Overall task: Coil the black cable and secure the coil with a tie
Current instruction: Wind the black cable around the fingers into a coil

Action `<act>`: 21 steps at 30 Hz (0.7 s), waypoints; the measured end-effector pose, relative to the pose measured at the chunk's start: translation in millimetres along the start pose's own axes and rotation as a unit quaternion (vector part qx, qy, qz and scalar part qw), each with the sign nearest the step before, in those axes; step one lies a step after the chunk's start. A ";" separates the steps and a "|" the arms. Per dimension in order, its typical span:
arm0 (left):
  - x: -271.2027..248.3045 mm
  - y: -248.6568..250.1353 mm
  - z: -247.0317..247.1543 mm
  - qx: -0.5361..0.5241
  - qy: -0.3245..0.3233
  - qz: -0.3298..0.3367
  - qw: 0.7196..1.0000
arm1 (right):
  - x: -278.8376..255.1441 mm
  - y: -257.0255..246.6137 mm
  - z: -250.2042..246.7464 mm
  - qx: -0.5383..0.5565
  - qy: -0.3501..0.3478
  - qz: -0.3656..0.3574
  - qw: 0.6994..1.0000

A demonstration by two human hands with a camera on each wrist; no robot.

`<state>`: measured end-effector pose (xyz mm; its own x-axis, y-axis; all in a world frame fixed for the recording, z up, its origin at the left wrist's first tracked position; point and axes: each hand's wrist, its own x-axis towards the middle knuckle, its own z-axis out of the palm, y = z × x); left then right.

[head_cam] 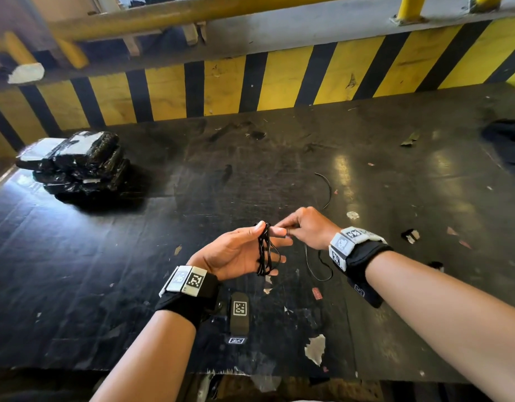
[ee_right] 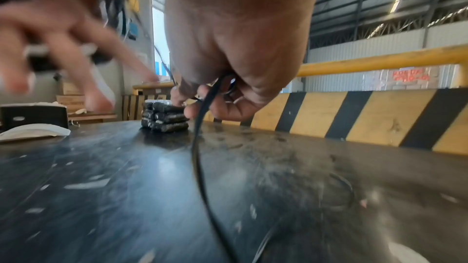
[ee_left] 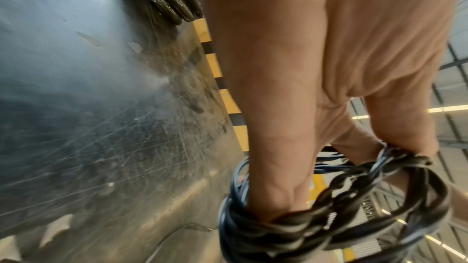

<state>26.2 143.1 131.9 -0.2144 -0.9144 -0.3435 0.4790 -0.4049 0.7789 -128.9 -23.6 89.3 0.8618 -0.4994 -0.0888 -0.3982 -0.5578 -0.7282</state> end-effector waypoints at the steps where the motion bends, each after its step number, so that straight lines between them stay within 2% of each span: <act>1: 0.4 3.6 1.6 0.006 -0.008 0.006 1.000 | -5.6 2.5 7.6 -0.004 -0.003 0.005 1.000; 4: 4.5 13.9 5.6 0.014 -0.030 0.021 0.999 | -20.7 7.4 32.5 -0.014 -0.030 0.018 0.999; 7: 13.1 22.7 4.8 0.009 -0.019 0.042 0.999 | -34.1 -0.2 52.1 -0.007 -0.063 -0.009 0.998; 13: 31.2 29.7 -16.3 -0.007 0.053 0.075 0.996 | -45.1 -21.3 66.0 0.013 -0.123 0.012 0.992; 16: 38.5 26.7 -27.5 0.023 0.112 0.082 0.990 | -49.0 -31.6 61.7 -0.019 -0.165 0.019 0.986; 21: 43.6 5.4 -46.7 0.104 0.178 0.065 0.976 | -50.4 -42.4 31.1 -0.111 -0.161 0.042 0.980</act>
<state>59.2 101.0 96.7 0.1643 -0.9156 -0.3670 0.2914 -0.3104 0.9049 -145.6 45.9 103.5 0.8631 -0.3344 -0.3784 -0.4999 -0.6719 -0.5465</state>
